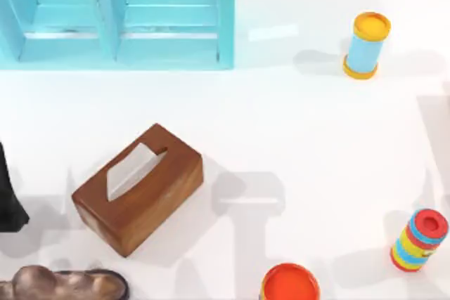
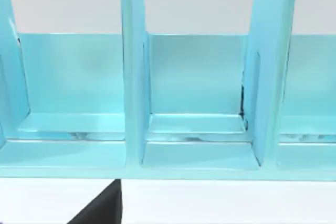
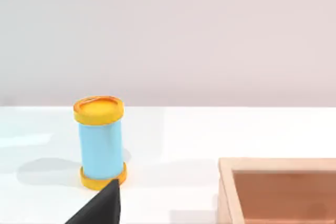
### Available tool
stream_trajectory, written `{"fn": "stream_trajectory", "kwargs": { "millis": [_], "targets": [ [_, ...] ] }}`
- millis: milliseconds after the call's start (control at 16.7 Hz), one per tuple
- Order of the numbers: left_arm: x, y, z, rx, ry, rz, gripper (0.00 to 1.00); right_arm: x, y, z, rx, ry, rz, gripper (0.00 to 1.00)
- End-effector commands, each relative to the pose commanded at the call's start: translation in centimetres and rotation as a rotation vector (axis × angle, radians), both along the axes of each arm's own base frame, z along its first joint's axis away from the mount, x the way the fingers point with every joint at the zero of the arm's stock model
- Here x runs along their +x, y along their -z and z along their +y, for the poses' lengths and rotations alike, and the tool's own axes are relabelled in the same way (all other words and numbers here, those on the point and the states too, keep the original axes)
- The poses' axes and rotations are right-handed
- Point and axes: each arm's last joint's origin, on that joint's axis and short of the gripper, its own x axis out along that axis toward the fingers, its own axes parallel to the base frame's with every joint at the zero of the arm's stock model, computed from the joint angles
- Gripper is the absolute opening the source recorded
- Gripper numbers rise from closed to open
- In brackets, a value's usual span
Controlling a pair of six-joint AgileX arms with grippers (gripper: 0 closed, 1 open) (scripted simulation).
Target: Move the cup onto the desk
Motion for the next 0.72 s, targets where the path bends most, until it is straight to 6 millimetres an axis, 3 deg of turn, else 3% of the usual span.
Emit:
{"fn": "stream_trajectory", "kwargs": {
  "millis": [360, 720],
  "targets": [
    [0.0, 0.0, 0.0, 0.0, 0.0, 0.0, 1.0, 0.1, -1.5, -0.7, -0.057, 0.058, 0.109, 1.0],
    [0.0, 0.0, 0.0, 0.0, 0.0, 0.0, 1.0, 2.5, -6.5, -3.5, -0.18, 0.184, 0.606, 1.0]
  ]
}}
